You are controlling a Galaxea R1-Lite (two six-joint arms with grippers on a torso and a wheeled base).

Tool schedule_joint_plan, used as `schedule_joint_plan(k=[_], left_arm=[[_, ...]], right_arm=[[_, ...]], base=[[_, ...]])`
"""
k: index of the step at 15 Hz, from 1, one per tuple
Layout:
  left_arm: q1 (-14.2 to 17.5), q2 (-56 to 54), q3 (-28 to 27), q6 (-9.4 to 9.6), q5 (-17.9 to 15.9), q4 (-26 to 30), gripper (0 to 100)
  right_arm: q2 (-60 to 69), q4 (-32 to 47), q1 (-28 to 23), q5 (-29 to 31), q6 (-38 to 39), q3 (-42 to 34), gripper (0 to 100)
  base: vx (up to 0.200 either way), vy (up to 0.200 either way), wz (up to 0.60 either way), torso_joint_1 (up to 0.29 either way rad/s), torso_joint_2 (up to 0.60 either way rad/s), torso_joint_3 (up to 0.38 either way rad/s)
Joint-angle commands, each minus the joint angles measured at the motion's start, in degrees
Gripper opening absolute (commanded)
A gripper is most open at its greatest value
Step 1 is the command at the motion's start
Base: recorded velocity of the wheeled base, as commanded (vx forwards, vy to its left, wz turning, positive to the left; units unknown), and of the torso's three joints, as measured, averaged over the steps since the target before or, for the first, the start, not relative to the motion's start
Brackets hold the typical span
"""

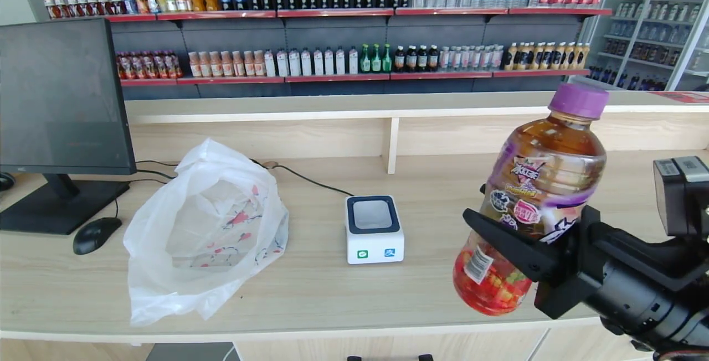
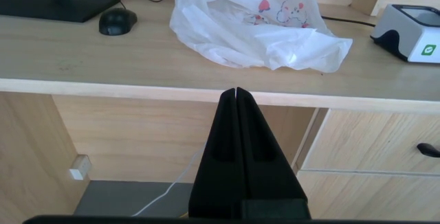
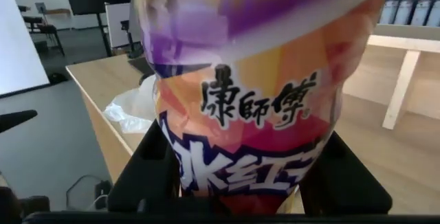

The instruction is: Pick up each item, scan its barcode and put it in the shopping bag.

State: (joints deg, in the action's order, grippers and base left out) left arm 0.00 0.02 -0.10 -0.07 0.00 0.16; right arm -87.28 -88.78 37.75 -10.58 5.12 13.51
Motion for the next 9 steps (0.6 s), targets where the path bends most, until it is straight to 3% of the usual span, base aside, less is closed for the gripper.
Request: schedule_joint_plan(k=[1,3,5,9], left_arm=[[0.0,-0.02,0.01,-0.01,0.0,0.02,0],[0.0,-0.02,0.01,-0.01,0.0,0.02,0],[0.0,-0.02,0.01,-0.01,0.0,0.02,0],[0.0,-0.02,0.01,-0.01,0.0,0.02,0]], right_arm=[[-1.13,-0.07,-0.84,9.53,-2.66,1.17,0],[-2.01,-0.34,-1.72,15.94,-8.55,2.4,0],[-2.19,-0.42,-2.33,20.34,-9.34,2.66,0],[-3.59,-0.16,-6.29,18.05,-7.67,6.27,0]], base=[[0.0,0.0,0.0,0.0,0.0,0.0],[0.0,0.0,0.0,0.0,0.0,0.0],[0.0,0.0,0.0,0.0,0.0,0.0],[0.0,0.0,0.0,0.0,0.0,0.0]])
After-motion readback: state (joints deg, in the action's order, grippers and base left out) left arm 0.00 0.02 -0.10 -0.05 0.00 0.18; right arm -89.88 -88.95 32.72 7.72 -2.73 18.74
